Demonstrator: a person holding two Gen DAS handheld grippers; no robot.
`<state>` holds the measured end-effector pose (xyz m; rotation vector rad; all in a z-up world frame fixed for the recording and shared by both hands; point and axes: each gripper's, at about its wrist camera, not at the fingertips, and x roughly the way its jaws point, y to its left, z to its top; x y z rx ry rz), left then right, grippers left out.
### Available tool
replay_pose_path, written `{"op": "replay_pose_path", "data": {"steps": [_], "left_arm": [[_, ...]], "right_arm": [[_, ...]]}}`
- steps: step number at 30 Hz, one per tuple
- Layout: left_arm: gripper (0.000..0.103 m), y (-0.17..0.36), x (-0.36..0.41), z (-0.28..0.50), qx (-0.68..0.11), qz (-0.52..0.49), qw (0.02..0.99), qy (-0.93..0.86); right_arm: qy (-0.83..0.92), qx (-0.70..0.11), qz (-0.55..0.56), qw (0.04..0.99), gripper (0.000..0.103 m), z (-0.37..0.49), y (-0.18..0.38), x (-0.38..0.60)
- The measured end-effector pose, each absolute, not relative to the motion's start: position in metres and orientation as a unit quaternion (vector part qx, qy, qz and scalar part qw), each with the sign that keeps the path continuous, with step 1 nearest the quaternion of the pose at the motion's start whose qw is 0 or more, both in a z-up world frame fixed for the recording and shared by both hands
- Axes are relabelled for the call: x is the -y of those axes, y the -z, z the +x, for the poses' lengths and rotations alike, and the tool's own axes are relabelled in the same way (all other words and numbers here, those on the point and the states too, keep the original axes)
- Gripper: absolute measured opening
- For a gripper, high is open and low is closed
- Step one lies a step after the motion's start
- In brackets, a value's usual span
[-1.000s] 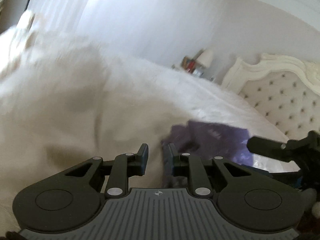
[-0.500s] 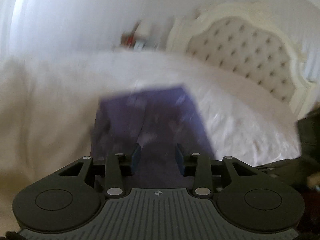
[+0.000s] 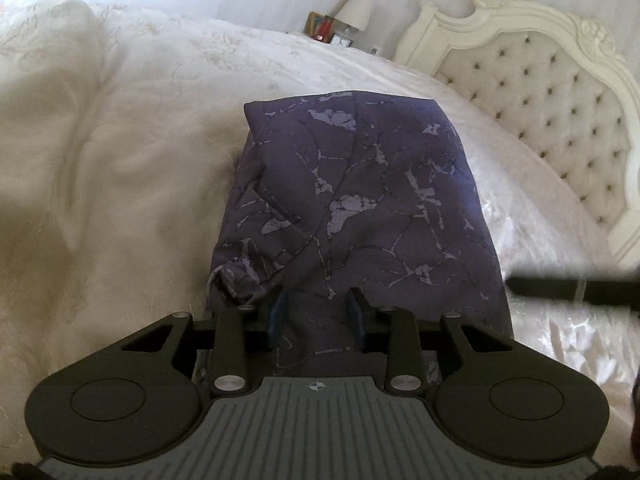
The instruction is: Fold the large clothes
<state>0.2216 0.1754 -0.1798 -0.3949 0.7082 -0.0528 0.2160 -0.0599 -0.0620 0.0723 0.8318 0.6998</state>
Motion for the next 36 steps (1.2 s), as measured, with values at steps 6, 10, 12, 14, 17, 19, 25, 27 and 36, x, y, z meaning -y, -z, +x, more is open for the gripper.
{"op": "replay_pose_path", "data": {"steps": [6, 10, 12, 14, 17, 19, 25, 27, 36], "left_arm": [[0.032, 0.179, -0.173, 0.221, -0.345, -0.191, 0.919, 0.023], [0.032, 0.179, -0.174, 0.221, -0.346, -0.193, 0.918, 0.024], [0.032, 0.179, -0.174, 0.222, -0.346, -0.193, 0.918, 0.023], [0.032, 0.179, -0.174, 0.222, -0.347, -0.192, 0.918, 0.023], [0.032, 0.178, -0.173, 0.222, -0.348, -0.191, 0.918, 0.022], [0.032, 0.178, -0.173, 0.222, -0.348, -0.193, 0.917, 0.023], [0.032, 0.178, -0.175, 0.224, -0.349, -0.200, 0.915, 0.025], [0.032, 0.178, -0.175, 0.224, -0.349, -0.200, 0.915, 0.025], [0.031, 0.179, -0.174, 0.224, -0.352, -0.197, 0.915, 0.021]], "right_arm": [[-0.302, -0.330, 0.023, 0.894, 0.058, 0.247, 0.037, 0.062], [-0.291, -0.323, 0.014, 0.900, 0.059, 0.271, 0.037, 0.049], [-0.285, -0.325, 0.003, 0.902, 0.059, 0.286, 0.041, 0.039], [-0.275, -0.333, -0.009, 0.902, 0.059, 0.300, 0.046, 0.030], [-0.252, -0.352, -0.020, 0.901, 0.059, 0.321, 0.060, 0.020], [-0.238, -0.368, -0.022, 0.899, 0.059, 0.333, 0.070, 0.017], [-0.224, -0.425, -0.038, 0.876, 0.071, 0.360, 0.105, 0.001], [-0.225, -0.418, -0.073, 0.877, 0.086, 0.356, 0.113, -0.011], [-0.222, -0.398, -0.106, 0.884, 0.093, 0.346, 0.124, -0.017]]}}
